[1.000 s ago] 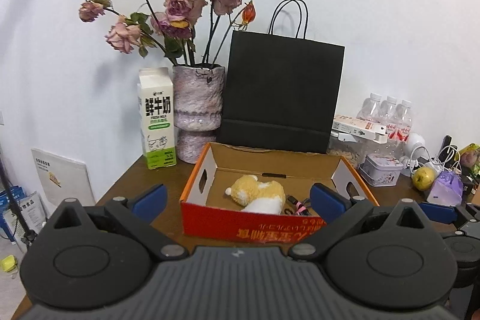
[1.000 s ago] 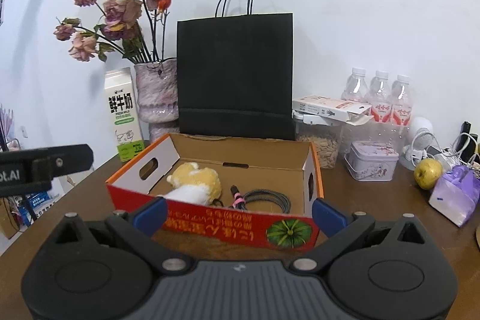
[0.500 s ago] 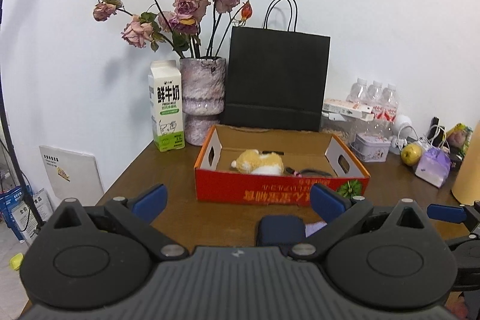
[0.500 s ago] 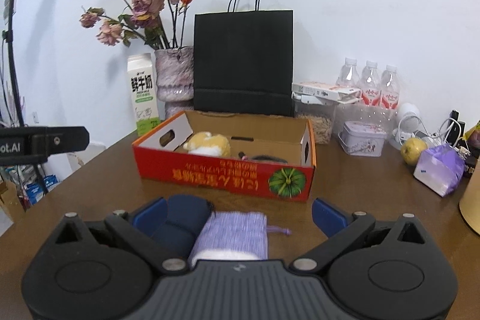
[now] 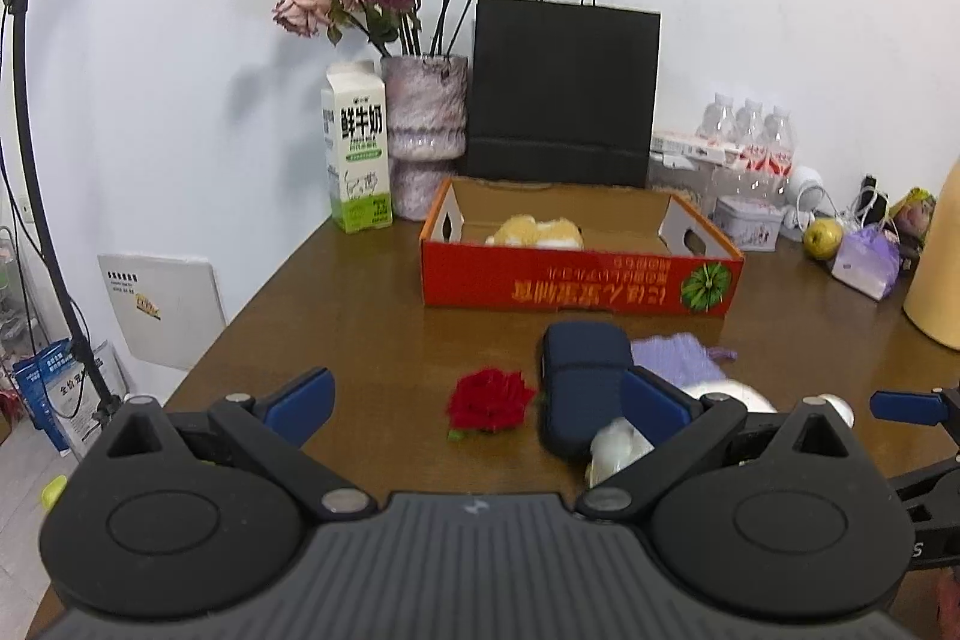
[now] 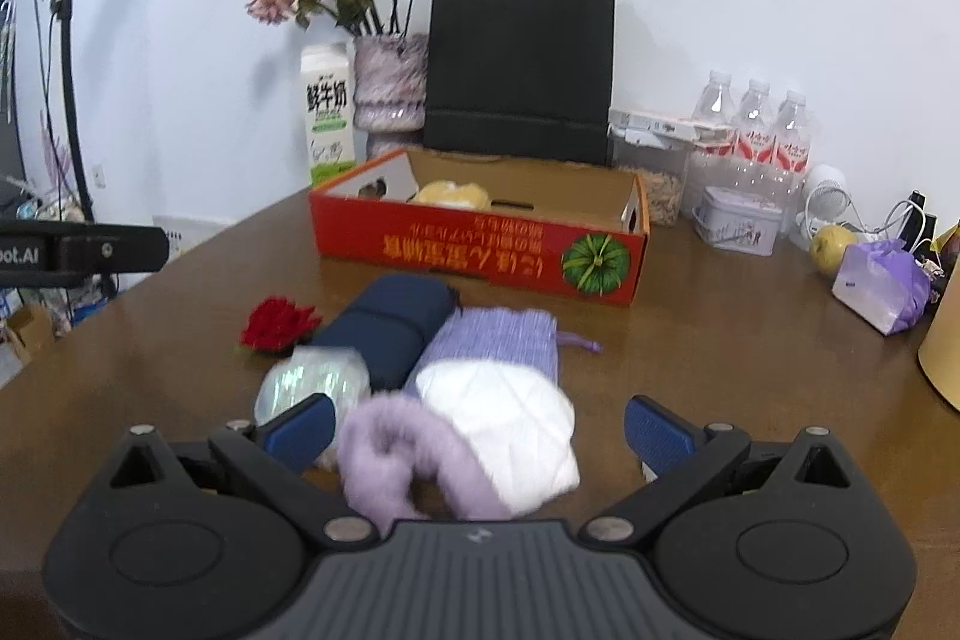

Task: Organize objects
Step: 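Move both tools back to the table and grasp the lavender headband with the right gripper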

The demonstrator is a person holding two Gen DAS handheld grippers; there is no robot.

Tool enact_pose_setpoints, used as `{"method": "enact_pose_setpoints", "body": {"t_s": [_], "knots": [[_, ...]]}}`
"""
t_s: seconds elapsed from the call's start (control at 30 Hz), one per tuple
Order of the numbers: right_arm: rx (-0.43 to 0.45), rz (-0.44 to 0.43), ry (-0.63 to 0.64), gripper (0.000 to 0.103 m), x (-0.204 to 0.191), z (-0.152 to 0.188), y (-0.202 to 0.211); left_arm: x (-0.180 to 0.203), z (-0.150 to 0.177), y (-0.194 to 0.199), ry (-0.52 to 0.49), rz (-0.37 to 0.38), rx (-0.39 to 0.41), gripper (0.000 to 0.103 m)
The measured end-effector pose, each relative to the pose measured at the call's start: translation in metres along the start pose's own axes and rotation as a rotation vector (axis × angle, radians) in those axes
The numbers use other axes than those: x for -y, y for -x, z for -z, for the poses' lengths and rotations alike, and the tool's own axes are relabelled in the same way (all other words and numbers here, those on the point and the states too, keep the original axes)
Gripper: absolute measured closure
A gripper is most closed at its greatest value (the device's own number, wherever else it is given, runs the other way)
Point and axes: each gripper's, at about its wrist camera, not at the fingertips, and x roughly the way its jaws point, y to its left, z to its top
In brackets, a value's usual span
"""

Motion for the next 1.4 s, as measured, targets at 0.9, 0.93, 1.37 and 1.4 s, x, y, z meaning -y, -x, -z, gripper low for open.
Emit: {"method": "enact_pose_setpoints", "body": {"t_s": [0.9, 0.93, 1.37, 1.4], "knots": [[-0.02, -0.062, 0.162, 0.052, -0.02, 0.04, -0.025, -0.019, 0.036, 0.0, 0.04, -0.027, -0.075, 0.0], [-0.017, -0.066, 0.159, 0.055, -0.02, 0.041, -0.026, -0.019, 0.036, 0.0, 0.041, -0.028, -0.075, 0.0], [0.058, -0.109, 0.089, 0.078, -0.005, 0.042, -0.014, -0.009, 0.033, -0.01, 0.045, -0.025, -0.077, 0.0], [0.067, -0.11, 0.081, 0.078, -0.004, 0.042, -0.013, -0.007, 0.033, -0.011, 0.044, -0.022, -0.077, 0.0]]}}
